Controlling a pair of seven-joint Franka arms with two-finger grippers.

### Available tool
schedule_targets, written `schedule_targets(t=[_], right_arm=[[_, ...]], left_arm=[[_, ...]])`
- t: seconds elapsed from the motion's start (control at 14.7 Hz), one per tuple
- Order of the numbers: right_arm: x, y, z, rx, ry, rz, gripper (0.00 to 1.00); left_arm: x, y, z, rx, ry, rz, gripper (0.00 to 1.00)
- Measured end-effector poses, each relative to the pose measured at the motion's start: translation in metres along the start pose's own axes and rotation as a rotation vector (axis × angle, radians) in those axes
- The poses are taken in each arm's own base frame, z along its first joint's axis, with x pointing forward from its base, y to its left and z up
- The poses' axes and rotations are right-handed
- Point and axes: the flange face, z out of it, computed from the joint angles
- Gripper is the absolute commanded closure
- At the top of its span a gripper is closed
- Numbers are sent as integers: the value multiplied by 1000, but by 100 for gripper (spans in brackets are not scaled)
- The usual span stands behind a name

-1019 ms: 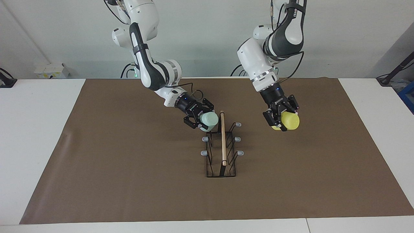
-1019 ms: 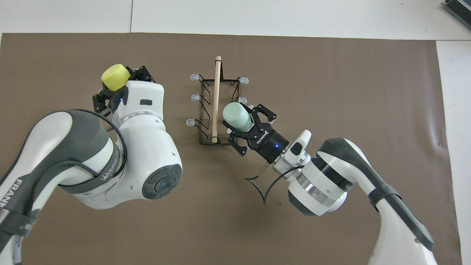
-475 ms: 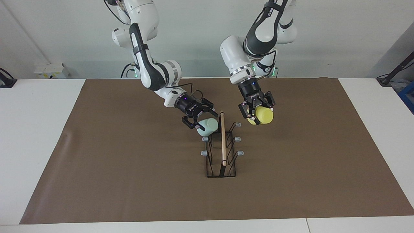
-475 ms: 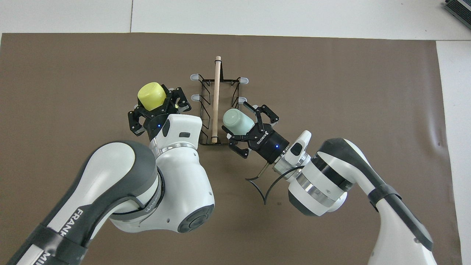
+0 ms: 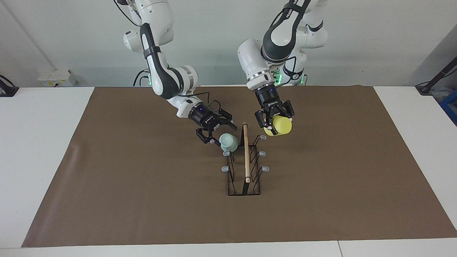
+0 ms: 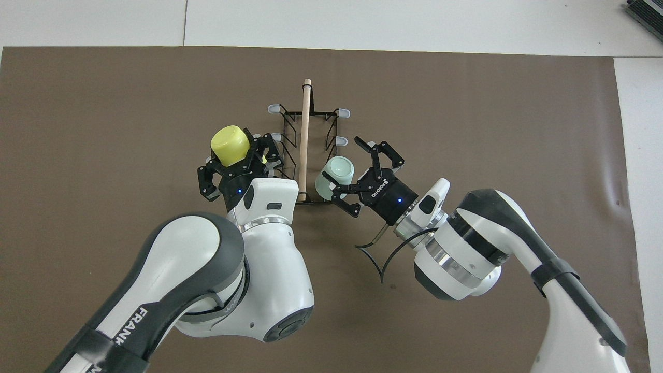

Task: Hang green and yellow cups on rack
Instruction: 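Open the right gripper off the green cup and withdraw it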

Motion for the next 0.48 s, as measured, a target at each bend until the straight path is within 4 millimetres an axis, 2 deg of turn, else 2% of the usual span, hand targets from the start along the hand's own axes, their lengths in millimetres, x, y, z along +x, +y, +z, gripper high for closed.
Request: schedule_targets(t=[0.27, 0.48], right_arm=[[22, 45, -25, -61, -25, -77, 0], [27, 76, -41, -60, -53, -169, 0]], left_arm=[[-14, 0, 1, -21, 19, -28, 100], [-23, 2, 1, -30, 15, -18, 100]])
